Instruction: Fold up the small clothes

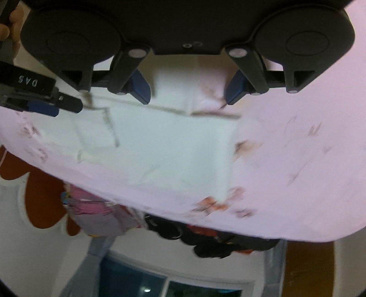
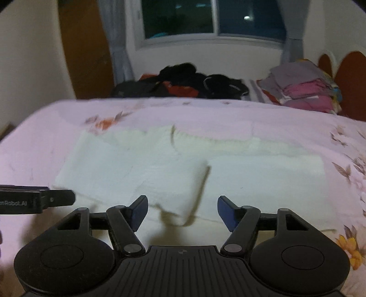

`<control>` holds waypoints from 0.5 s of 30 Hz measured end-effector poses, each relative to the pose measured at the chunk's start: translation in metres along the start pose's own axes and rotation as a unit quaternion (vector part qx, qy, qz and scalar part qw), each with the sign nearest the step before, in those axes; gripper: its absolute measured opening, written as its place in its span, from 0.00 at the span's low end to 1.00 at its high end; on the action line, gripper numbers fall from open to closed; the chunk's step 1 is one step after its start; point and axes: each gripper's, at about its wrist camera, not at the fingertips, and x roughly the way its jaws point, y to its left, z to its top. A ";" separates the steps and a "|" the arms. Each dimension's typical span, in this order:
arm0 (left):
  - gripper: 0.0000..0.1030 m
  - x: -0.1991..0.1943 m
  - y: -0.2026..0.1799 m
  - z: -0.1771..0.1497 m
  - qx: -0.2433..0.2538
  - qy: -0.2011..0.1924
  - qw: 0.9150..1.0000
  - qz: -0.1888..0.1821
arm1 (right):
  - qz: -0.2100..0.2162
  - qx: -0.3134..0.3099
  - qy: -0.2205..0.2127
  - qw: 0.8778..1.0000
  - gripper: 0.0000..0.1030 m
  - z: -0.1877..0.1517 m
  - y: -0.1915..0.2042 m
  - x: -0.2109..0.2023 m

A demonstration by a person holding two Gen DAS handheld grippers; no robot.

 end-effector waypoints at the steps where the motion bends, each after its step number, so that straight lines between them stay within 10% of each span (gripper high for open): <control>1: 0.67 0.002 0.001 -0.002 0.000 0.001 1.000 0.007 | -0.002 -0.003 0.004 1.000 0.66 -0.002 0.003 0.005; 9: 0.66 0.022 0.002 0.006 0.013 -0.013 0.999 0.040 | -0.038 -0.019 0.009 0.999 0.37 -0.001 0.003 0.033; 11: 0.66 0.024 0.005 0.004 0.014 -0.020 0.999 0.045 | -0.037 -0.008 0.000 0.999 0.10 0.003 -0.003 0.030; 15: 0.66 0.028 0.004 0.005 0.016 -0.027 0.998 0.052 | -0.038 0.051 -0.034 0.997 0.09 0.015 -0.029 0.012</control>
